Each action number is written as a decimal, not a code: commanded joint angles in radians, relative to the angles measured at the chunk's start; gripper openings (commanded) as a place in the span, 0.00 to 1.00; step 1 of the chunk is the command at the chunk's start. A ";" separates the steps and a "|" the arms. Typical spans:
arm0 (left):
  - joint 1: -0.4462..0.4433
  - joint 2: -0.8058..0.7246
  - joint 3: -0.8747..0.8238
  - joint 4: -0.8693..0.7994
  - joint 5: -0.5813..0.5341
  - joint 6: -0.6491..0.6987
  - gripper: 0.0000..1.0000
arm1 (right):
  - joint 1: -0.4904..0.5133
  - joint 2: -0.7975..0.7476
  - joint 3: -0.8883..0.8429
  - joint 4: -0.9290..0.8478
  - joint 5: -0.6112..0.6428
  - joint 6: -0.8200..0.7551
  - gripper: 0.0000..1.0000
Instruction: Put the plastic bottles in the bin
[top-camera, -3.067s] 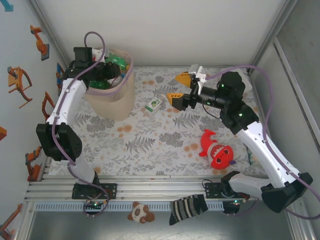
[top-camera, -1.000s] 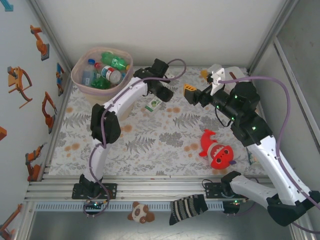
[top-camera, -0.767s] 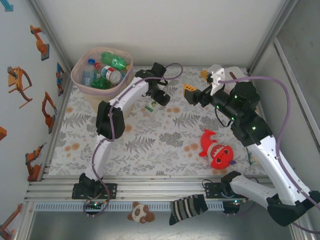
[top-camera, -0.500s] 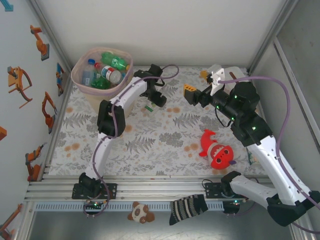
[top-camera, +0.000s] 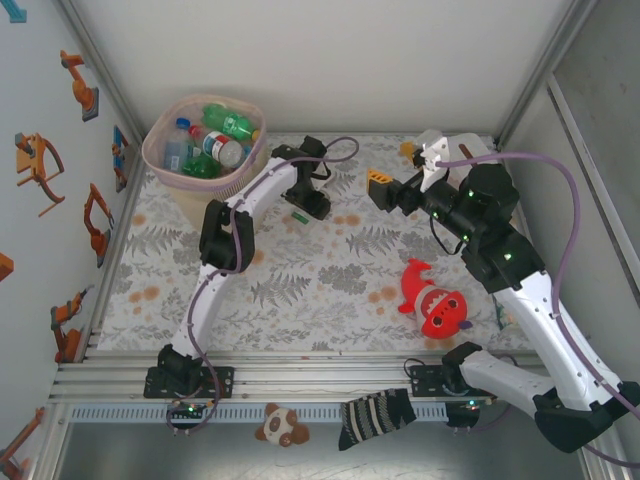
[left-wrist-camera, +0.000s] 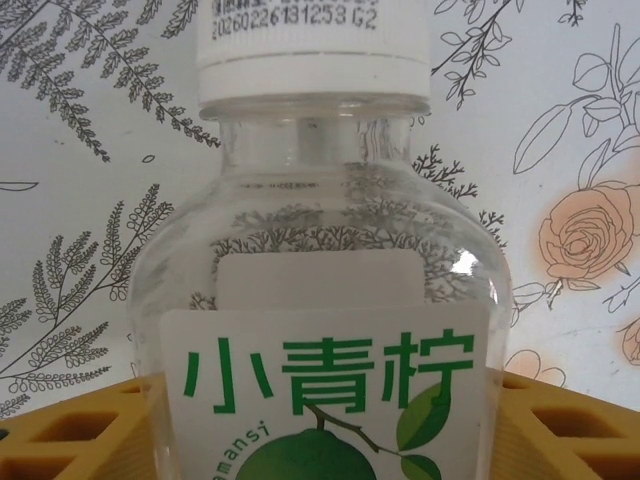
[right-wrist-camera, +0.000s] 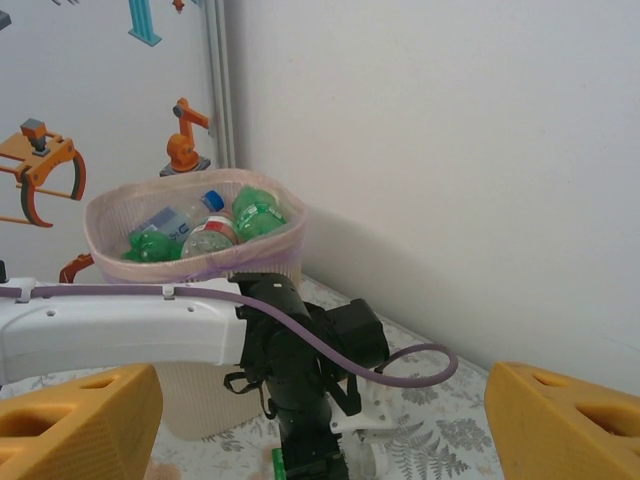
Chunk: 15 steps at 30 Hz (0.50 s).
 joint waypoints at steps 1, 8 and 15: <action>-0.003 -0.051 0.027 -0.029 -0.001 -0.001 0.64 | 0.007 -0.022 -0.004 0.003 -0.001 -0.020 0.83; -0.006 -0.194 0.045 -0.028 0.008 -0.003 0.60 | 0.007 -0.024 -0.005 0.002 0.004 -0.028 0.83; 0.006 -0.343 0.096 -0.032 0.020 -0.037 0.53 | 0.007 -0.026 -0.006 0.003 0.007 -0.031 0.83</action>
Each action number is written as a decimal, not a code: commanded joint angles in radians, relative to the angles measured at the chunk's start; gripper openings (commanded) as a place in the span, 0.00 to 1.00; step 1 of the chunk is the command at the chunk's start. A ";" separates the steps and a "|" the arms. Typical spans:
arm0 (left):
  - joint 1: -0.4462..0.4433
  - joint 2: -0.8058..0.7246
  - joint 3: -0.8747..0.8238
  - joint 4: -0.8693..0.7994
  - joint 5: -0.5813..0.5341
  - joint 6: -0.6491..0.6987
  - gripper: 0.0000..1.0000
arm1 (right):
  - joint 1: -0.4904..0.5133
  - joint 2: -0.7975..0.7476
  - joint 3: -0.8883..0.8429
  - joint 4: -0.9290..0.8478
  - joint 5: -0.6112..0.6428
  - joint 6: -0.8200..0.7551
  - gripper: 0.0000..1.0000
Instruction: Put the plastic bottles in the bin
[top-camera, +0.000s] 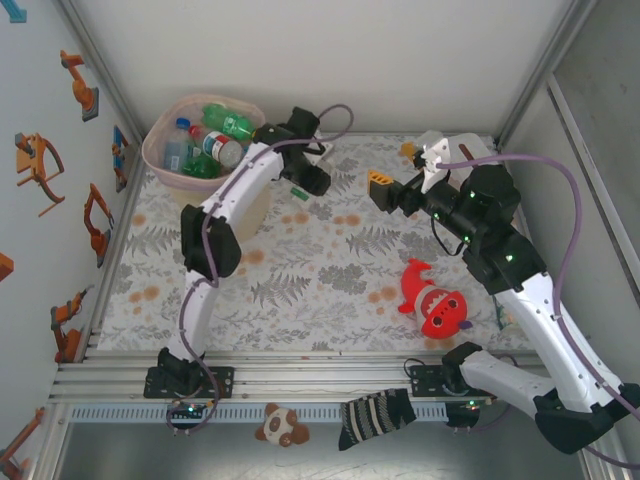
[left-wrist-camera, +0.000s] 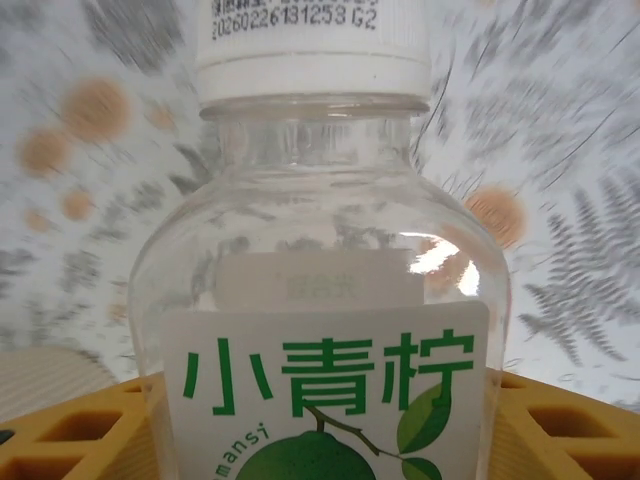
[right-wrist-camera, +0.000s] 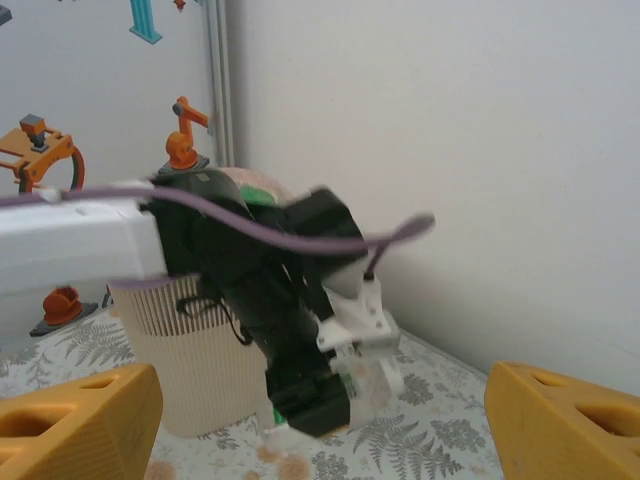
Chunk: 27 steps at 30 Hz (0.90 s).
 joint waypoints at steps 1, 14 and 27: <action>0.010 -0.115 0.057 -0.020 0.016 -0.040 0.51 | 0.008 -0.019 -0.006 0.012 0.006 -0.014 0.83; 0.094 -0.422 0.018 0.049 -0.145 -0.311 0.38 | 0.007 -0.015 -0.014 0.026 0.002 -0.011 0.83; 0.318 -0.539 -0.190 0.052 -0.287 -0.681 0.32 | 0.007 -0.007 -0.024 0.045 -0.013 -0.008 0.83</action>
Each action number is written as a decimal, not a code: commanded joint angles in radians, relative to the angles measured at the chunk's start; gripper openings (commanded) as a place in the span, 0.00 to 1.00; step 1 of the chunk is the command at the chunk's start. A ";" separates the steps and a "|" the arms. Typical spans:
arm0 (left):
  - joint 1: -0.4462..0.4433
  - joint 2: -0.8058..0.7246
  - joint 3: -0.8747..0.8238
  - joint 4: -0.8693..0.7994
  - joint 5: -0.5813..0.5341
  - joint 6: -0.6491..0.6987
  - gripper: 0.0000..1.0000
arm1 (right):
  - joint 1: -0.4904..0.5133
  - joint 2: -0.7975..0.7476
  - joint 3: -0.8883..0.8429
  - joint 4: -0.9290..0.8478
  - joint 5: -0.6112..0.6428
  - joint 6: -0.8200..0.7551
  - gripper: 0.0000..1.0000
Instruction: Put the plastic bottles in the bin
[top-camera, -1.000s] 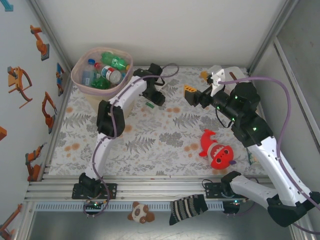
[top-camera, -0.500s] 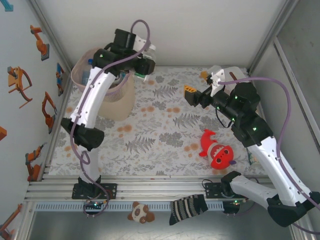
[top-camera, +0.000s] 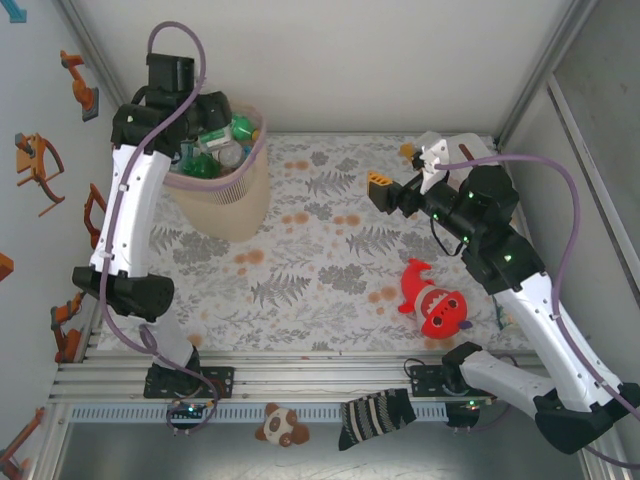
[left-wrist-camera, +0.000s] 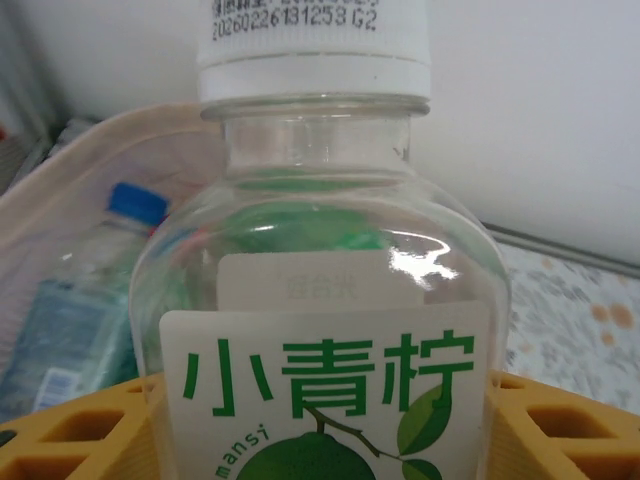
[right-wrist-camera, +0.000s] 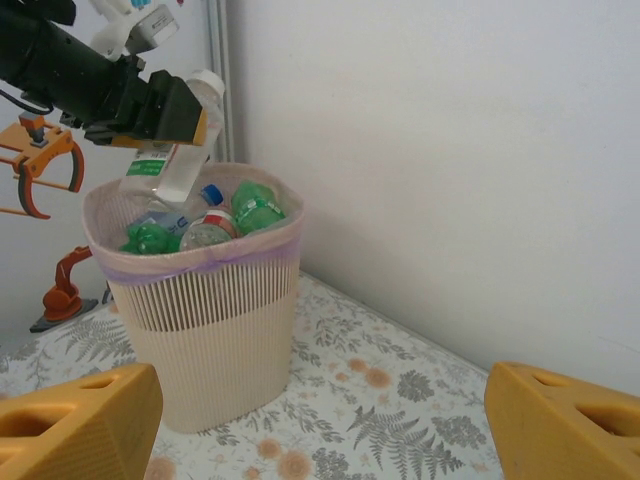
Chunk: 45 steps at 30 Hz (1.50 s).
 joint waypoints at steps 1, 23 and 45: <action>0.031 -0.015 -0.057 0.006 -0.001 -0.145 0.32 | 0.008 -0.006 -0.013 0.040 -0.012 -0.006 0.83; 0.085 -0.181 -0.254 0.003 0.010 -0.374 0.71 | 0.008 0.011 -0.002 0.041 -0.023 -0.008 0.83; 0.086 -0.419 -0.595 0.266 0.163 -0.095 0.78 | 0.008 0.010 -0.003 -0.033 0.048 -0.007 0.83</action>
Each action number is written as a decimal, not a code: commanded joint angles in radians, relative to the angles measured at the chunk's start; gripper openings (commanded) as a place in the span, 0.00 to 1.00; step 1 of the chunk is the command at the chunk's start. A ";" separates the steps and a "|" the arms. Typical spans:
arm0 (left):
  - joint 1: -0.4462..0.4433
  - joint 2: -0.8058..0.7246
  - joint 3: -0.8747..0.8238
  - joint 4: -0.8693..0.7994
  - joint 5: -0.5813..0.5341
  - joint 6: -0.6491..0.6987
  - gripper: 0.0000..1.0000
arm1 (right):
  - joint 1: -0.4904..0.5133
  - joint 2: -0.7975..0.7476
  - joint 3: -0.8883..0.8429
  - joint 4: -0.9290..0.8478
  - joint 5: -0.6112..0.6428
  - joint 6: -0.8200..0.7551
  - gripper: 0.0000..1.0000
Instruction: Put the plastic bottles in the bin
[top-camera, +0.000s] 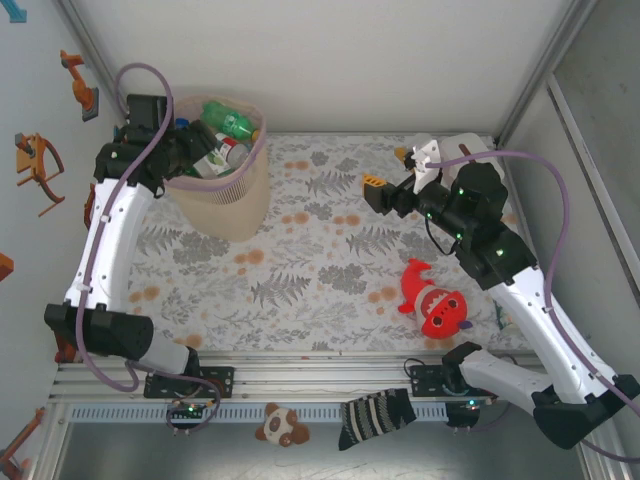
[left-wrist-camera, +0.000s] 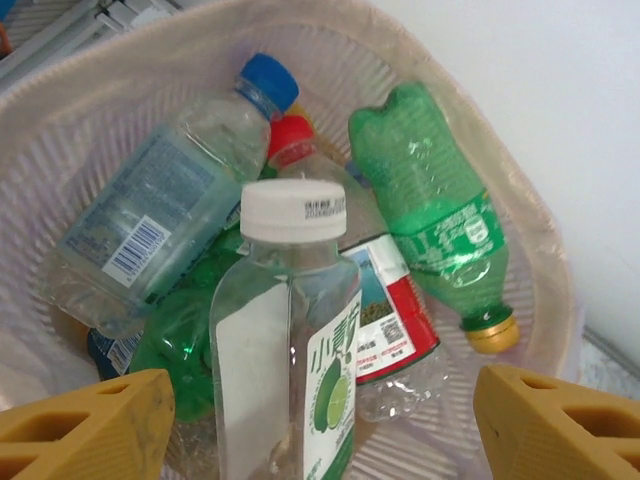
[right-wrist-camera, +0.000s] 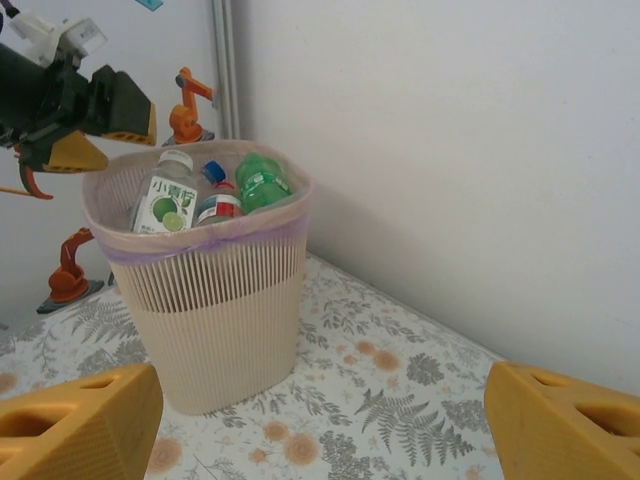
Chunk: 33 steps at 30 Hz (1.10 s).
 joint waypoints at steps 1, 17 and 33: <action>0.003 -0.153 -0.132 0.137 0.071 0.148 0.78 | 0.007 -0.025 0.009 -0.041 0.064 -0.008 0.83; 0.003 -0.445 -0.796 0.422 -0.027 0.378 0.99 | -0.180 -0.125 -0.387 -0.106 0.514 0.066 0.93; 0.005 -0.132 -1.184 1.251 -0.262 0.662 0.97 | -0.509 0.265 -0.810 0.714 0.495 0.130 1.00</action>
